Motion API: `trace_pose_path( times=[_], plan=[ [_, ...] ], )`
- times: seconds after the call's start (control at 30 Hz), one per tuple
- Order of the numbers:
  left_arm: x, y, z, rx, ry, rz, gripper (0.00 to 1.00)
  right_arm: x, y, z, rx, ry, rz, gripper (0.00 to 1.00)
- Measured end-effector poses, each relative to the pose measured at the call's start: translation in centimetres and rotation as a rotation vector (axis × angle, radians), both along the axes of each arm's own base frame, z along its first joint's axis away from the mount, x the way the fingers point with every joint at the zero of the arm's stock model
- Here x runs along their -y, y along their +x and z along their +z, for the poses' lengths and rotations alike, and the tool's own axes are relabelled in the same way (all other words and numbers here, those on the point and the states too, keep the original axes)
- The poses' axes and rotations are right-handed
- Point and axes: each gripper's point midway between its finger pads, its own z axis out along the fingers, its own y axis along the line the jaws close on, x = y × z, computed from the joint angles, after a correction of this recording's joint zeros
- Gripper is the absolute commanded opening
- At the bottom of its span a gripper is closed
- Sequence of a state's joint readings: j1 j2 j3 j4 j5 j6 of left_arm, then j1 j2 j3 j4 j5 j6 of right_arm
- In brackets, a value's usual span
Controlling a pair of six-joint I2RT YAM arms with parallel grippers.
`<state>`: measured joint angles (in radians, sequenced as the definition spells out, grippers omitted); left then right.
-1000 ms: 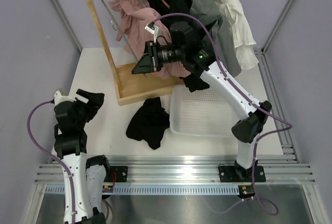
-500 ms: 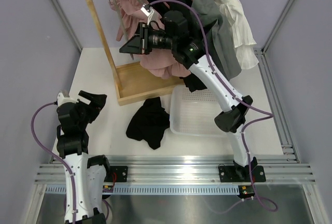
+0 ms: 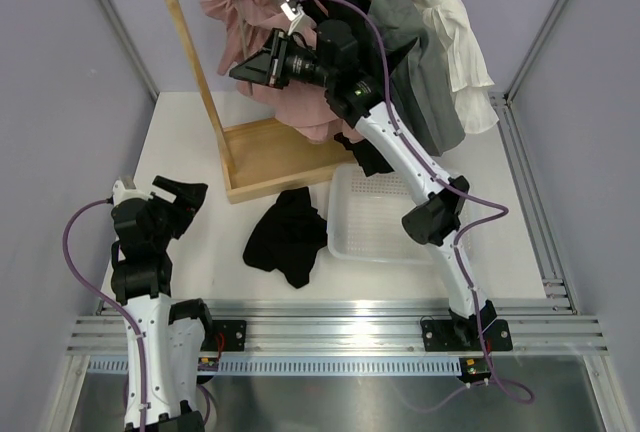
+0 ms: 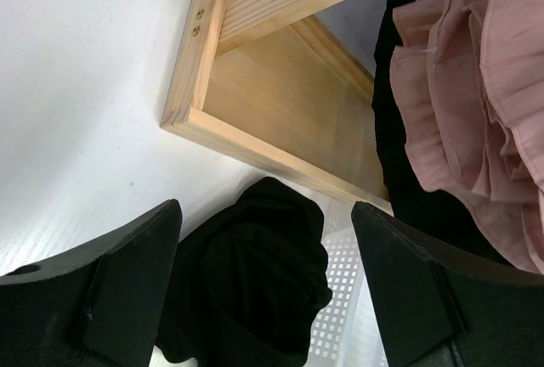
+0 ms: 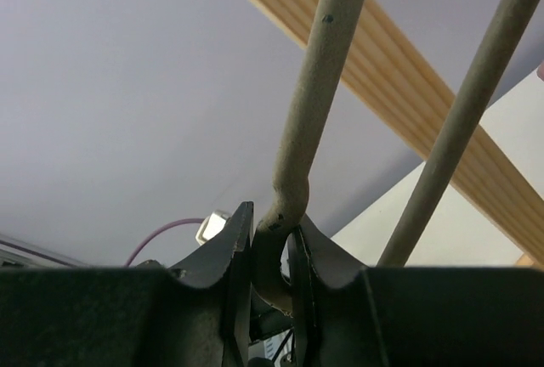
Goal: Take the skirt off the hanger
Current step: Place the hanger at the clothesline.
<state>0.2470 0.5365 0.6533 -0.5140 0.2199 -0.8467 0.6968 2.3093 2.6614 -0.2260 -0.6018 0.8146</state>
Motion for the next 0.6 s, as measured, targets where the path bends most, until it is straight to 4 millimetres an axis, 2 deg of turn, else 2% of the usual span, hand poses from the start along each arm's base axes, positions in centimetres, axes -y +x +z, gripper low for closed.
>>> trace_pose_path(
  times=[0.13, 0.43, 0.6],
  plan=[
    [0.0, 0.0, -0.1, -0.003, -0.002, 0.000, 0.86, 0.3, 1.0, 0.0, -0.015, 0.020, -0.011, 0.00],
    [0.0, 0.3, -0.1, 0.000, -0.014, 0.000, 0.86, 0.3, 1.8, -0.2, -0.061, 0.067, 0.005, 0.01],
    [0.1, 0.4, -0.2, 0.000, -0.019, -0.004, 0.86, 0.2, 2.0, -0.6, -0.050, 0.071, 0.012, 0.13]
  ],
)
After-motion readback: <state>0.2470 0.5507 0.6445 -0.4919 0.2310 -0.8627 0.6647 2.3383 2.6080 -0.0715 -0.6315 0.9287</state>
